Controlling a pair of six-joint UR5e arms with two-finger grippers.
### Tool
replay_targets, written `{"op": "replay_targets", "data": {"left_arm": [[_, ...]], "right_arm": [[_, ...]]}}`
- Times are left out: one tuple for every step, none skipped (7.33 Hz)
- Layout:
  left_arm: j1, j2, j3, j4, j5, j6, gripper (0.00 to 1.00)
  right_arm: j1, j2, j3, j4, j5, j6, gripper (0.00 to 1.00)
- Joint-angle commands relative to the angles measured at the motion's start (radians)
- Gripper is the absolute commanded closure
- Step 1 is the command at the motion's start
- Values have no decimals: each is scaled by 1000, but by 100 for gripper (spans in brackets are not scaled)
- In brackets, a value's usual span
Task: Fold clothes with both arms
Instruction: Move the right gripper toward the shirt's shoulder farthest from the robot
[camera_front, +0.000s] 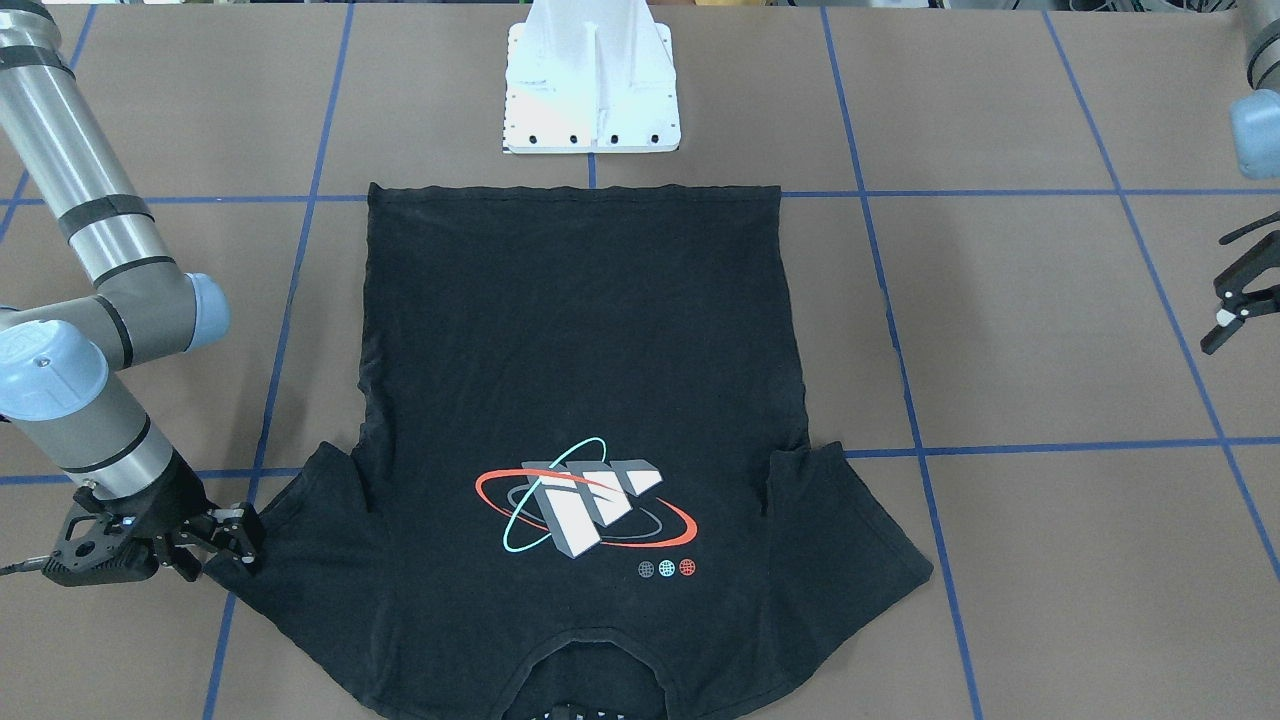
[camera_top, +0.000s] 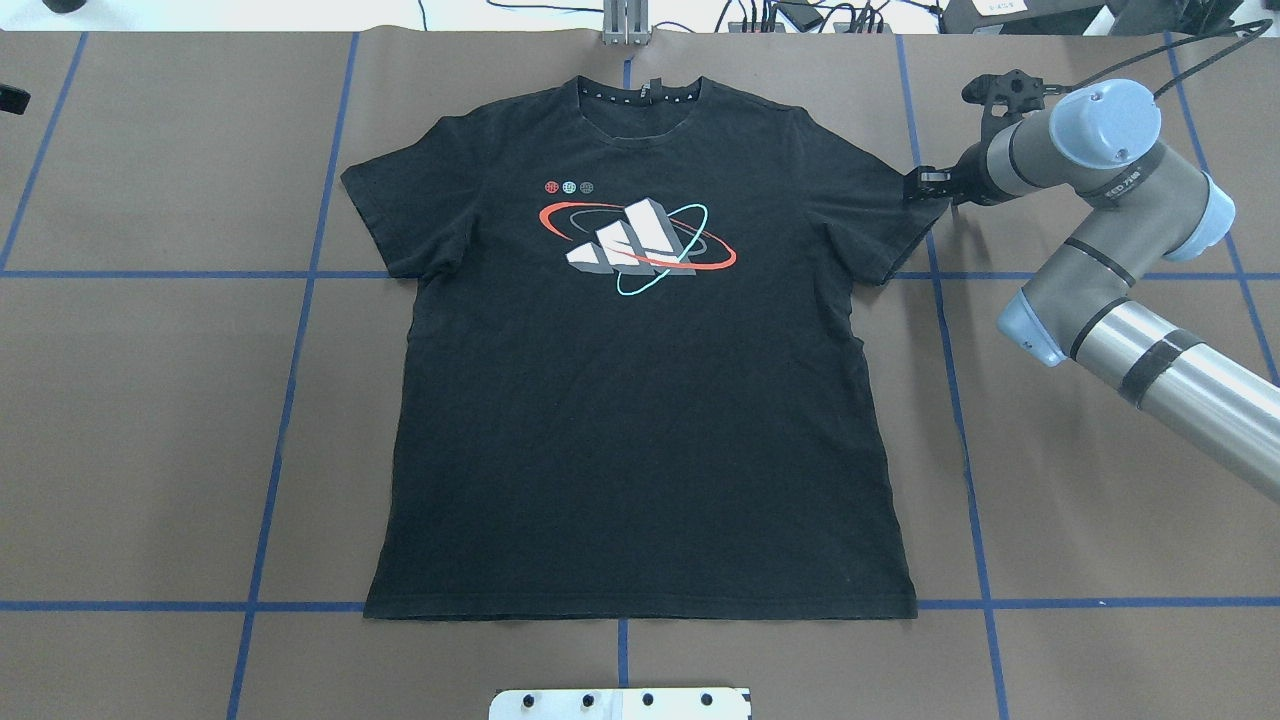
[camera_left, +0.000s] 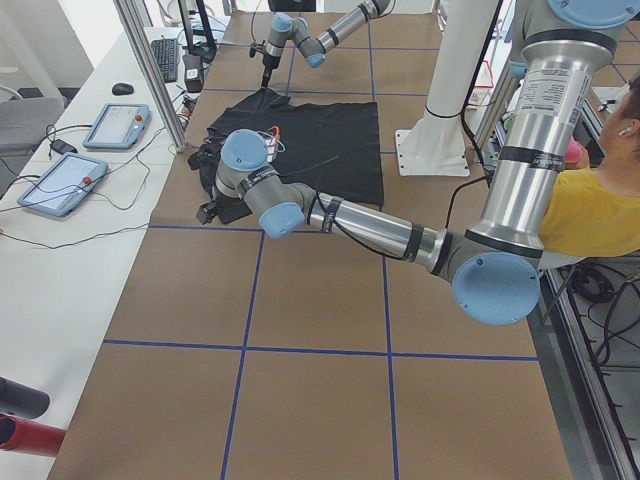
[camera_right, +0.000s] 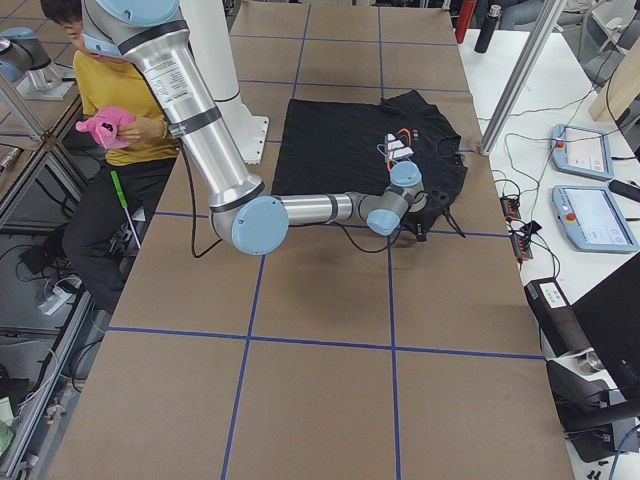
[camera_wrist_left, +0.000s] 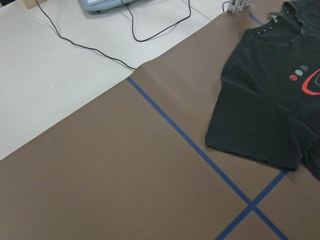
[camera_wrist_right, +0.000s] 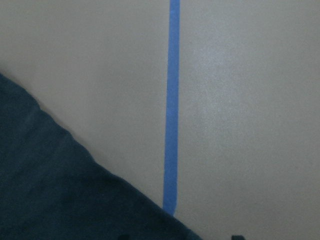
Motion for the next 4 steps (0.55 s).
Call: {"op": "replay_targets", "data": {"left_arm": [[0, 2, 1, 0, 0, 0, 0], [0, 2, 1, 0, 0, 0, 0], [0, 2, 1, 0, 0, 0, 0], [0, 2, 1, 0, 0, 0, 0]], "right_arm": [[-1, 1, 1, 0, -1, 2, 73], [-1, 1, 8, 2, 2, 2, 100], [-1, 2, 13, 9, 5, 2, 100], [0, 2, 15, 17, 5, 0, 100]]}}
